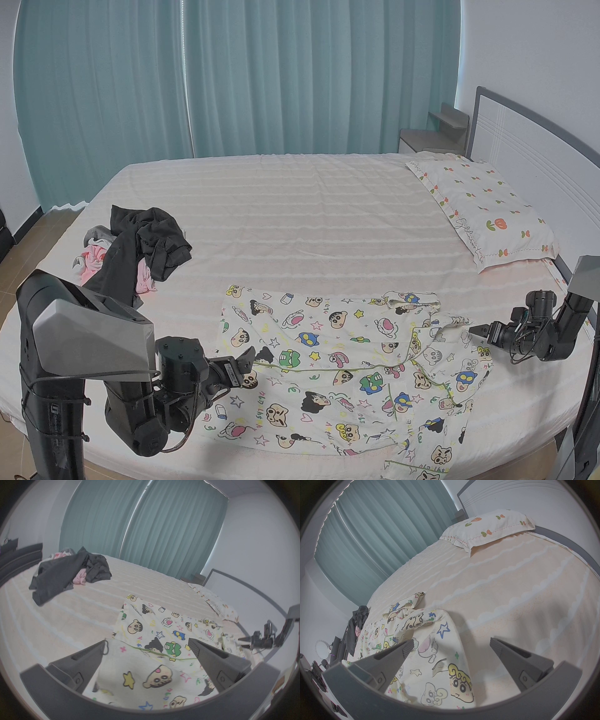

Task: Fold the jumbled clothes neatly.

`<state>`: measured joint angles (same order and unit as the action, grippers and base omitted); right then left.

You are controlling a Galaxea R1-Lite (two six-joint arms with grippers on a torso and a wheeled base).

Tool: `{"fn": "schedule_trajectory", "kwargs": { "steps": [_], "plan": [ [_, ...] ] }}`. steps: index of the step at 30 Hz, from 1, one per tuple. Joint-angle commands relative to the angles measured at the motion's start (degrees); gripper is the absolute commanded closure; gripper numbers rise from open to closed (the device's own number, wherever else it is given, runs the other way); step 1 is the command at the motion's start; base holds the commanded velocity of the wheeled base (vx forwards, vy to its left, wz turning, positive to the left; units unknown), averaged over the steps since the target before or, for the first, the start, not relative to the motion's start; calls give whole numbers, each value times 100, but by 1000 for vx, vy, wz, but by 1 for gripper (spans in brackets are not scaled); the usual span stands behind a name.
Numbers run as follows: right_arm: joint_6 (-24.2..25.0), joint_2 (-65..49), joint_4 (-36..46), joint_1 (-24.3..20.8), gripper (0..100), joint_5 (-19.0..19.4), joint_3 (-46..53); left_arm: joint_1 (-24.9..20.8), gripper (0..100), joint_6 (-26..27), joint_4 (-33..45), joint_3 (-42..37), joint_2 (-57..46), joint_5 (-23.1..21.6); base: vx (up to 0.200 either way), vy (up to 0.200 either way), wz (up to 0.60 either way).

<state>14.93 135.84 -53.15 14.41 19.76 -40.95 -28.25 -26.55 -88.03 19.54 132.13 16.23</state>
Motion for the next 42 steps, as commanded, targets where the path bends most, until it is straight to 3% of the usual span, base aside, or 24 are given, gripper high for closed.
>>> {"fn": "schedule_trajectory", "kwargs": {
  "steps": [1,8,12,18,24,30,33,36,42],
  "plan": [
    [1,-5,-2,0,0,1,-1,223,0,159,-74,-12,146,-120,0,0,0],
    [1,-5,-2,0,0,1,-1,522,0,221,-197,164,357,-366,0,0,0],
    [1,-14,-2,0,0,1,8,619,0,-210,-197,-73,164,-902,0,0,0],
    [1,-14,-2,0,0,1,8,944,0,-236,-153,-240,199,-1412,0,0,0],
    [1,-5,-2,0,0,1,8,1163,0,-342,198,-65,208,-1948,0,0,0],
    [1,-5,-2,0,0,1,8,1216,0,-948,277,278,269,-2756,0,0,0],
    [1,-5,-2,-26,0,1,8,1243,0,-975,436,357,313,-2879,0,0,0],
    [1,-5,-2,-43,0,1,8,1225,0,-904,1200,603,313,-2879,0,0,0],
    [1,4,-2,-43,0,1,8,1322,0,-896,1358,744,322,-2853,0,0,0]
  ]
}}
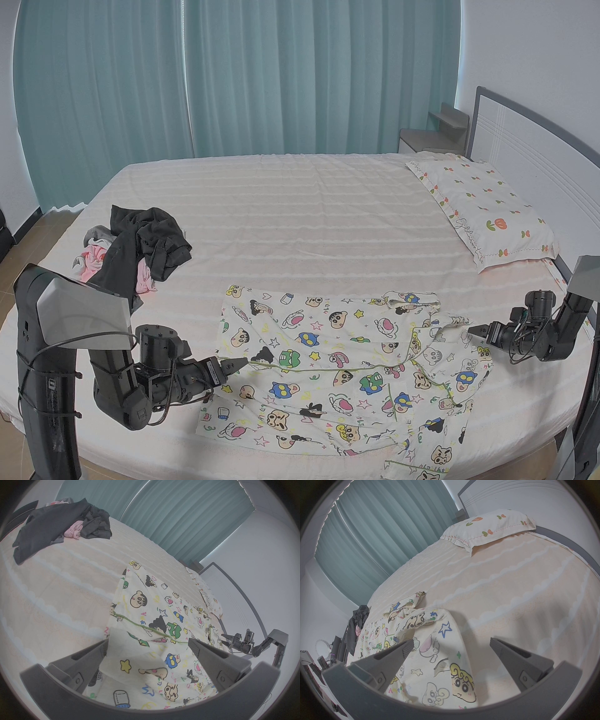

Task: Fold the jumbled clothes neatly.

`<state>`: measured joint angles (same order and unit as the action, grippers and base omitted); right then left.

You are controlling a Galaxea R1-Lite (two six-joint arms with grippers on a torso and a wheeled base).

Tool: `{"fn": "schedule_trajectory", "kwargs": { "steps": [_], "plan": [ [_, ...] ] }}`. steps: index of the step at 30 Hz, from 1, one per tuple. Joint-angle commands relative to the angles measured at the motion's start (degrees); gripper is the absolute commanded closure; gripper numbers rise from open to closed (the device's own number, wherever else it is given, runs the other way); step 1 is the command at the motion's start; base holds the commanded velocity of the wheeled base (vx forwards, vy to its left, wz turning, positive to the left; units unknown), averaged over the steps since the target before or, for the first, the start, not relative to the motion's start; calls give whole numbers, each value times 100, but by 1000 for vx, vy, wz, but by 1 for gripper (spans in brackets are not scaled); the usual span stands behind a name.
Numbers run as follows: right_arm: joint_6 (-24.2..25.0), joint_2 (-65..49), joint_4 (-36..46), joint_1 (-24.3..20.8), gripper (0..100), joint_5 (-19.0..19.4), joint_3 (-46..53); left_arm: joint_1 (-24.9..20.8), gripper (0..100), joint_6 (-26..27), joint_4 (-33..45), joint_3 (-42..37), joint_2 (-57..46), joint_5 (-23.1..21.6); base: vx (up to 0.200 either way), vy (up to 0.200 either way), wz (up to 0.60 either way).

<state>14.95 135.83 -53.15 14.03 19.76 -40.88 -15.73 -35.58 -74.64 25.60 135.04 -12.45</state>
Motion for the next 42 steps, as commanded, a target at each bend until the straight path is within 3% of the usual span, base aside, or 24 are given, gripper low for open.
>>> {"fn": "schedule_trajectory", "kwargs": {
  "steps": [1,8,18,28,31,36,38,42],
  "plan": [
    [0,5,-2,-6,0,1,1,70,0,8,11,165,40,5,0,0,0],
    [0,14,-2,-50,0,1,1,70,0,-1,55,525,216,-91,0,0,0],
    [0,14,-2,-58,0,1,1,-1,0,16,1154,727,-100,-522,0,0,0],
    [0,14,-2,-94,0,1,27,-45,0,271,1163,1008,32,-487,0,0,0],
    [-9,-4,-2,-94,0,1,53,-45,0,157,1163,1237,58,-425,0,0,0],
    [-9,-4,-2,-102,0,1,53,-9,0,-45,1075,1448,40,146,0,0,0],
    [0,-4,-11,-120,0,1,53,-1,0,-326,846,1571,32,568,0,0,0],
    [0,-12,-11,-111,0,1,53,26,0,-423,240,1483,32,682,0,0,0]
  ]
}}
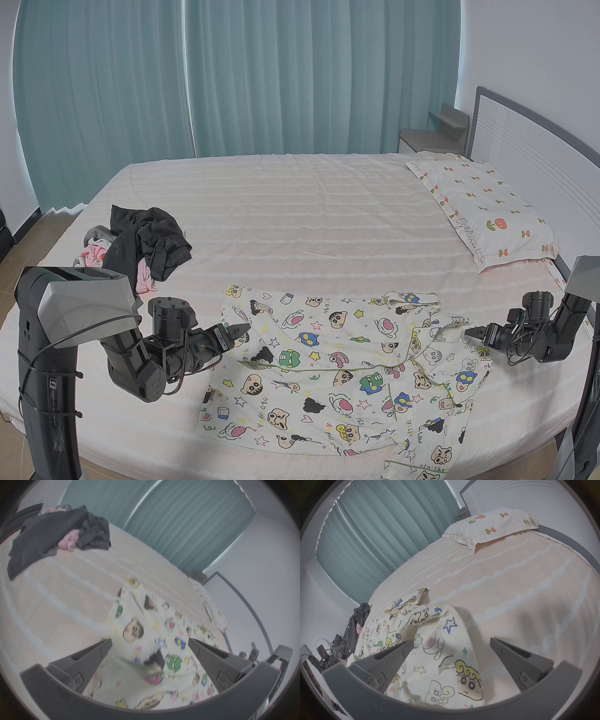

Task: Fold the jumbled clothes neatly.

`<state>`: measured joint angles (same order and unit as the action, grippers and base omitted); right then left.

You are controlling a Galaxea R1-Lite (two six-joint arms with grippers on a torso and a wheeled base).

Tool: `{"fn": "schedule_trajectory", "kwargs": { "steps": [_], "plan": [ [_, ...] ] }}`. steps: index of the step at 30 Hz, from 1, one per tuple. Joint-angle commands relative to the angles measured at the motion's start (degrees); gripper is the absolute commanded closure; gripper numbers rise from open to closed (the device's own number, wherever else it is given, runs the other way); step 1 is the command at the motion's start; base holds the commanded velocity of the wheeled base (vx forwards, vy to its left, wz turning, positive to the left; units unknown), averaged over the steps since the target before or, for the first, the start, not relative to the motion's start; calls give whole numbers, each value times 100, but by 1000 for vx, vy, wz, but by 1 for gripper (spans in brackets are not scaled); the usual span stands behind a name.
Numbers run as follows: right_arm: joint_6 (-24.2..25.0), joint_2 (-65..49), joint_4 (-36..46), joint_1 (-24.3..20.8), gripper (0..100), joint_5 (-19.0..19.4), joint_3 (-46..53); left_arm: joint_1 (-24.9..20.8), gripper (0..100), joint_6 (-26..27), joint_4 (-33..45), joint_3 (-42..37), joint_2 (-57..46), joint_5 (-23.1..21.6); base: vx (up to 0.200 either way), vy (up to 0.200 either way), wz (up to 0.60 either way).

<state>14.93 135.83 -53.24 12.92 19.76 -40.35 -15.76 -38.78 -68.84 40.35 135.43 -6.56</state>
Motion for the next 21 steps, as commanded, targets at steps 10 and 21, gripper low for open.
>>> {"fn": "schedule_trajectory", "kwargs": {
  "steps": [10,21],
  "plan": [
    [1,-12,-3,-9,0,1,1,47,0,151,-1044,-695,-51,14,0,0,0],
    [467,-636,41,-273,0,-34,45,-155,0,380,-455,-1302,-1185,-663,0,0,0]
  ]
}}
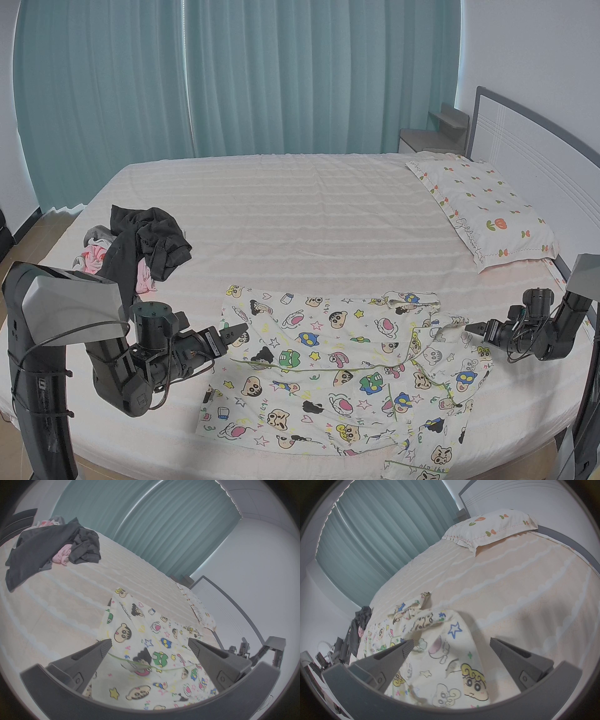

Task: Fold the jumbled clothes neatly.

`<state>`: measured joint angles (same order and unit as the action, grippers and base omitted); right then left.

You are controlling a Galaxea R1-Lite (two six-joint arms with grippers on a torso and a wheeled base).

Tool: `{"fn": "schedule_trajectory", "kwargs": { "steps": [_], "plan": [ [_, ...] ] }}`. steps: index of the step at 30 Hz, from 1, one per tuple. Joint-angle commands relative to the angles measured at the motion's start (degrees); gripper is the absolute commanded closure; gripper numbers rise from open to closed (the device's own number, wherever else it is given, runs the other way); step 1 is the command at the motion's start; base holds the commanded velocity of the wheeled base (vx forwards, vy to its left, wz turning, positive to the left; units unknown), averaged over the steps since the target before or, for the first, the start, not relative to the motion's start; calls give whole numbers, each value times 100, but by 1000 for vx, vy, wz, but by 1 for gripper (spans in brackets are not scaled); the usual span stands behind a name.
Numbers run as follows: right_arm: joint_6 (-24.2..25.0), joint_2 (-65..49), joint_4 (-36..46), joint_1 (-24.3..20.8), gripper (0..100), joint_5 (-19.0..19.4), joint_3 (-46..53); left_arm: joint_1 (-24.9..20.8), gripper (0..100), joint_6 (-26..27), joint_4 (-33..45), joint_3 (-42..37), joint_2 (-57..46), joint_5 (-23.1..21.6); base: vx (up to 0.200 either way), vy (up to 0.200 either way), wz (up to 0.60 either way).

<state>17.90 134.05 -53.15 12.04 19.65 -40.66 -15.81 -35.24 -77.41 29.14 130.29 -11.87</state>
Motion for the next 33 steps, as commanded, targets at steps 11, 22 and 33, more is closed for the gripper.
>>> {"fn": "schedule_trajectory", "kwargs": {
  "steps": [11,22,33],
  "plan": [
    [320,-1390,-2,-176,0,48,1288,-335,0,17,1316,-611,-1560,-157,0,0,0],
    [293,-1337,-143,-290,0,795,2193,-476,0,466,1237,-1920,-1568,-113,-127,0,0],
    [258,-977,-1268,-326,0,795,2774,-361,0,1186,1246,-1613,-646,-166,-36,0,0]
  ]
}}
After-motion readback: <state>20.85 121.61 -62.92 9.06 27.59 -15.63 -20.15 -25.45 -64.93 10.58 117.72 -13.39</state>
